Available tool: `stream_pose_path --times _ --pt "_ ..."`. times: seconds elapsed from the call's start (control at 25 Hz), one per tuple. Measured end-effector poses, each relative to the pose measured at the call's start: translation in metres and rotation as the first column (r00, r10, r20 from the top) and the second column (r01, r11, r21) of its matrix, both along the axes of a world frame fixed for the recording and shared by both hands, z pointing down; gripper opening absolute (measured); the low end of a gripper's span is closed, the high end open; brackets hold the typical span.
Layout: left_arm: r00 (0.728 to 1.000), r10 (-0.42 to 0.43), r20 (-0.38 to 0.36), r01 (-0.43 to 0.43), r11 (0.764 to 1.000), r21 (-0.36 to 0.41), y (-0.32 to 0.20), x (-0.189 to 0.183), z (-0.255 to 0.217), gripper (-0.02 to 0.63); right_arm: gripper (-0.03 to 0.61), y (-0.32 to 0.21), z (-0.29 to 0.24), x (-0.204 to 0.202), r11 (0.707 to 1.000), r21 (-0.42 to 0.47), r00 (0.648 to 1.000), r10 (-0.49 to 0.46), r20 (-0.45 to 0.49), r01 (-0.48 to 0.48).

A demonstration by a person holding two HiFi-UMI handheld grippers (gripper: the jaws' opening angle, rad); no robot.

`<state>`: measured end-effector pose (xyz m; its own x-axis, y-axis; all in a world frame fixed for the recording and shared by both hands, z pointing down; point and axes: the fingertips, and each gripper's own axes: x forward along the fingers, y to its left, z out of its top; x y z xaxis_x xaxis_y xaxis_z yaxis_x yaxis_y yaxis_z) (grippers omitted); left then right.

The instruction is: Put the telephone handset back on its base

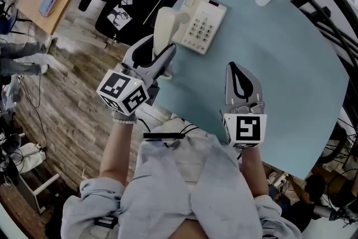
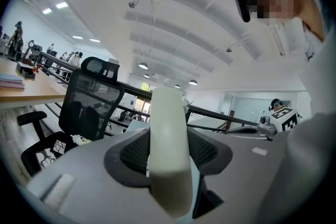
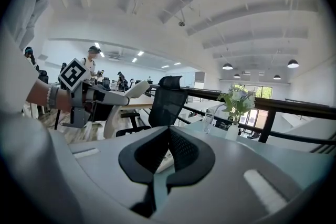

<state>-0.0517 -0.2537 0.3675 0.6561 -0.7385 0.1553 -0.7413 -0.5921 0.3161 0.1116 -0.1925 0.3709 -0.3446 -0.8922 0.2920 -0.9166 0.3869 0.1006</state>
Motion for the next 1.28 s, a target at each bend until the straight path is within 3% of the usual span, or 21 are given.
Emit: stream_pose_path --times 1.28 --pt "0.995 -0.027 0.1 0.039 0.991 -0.128 -0.095 0.029 0.084 0.216 0.006 -0.049 0.036 0.023 0.998 -0.053 1.0 -0.017 0.003 0.017"
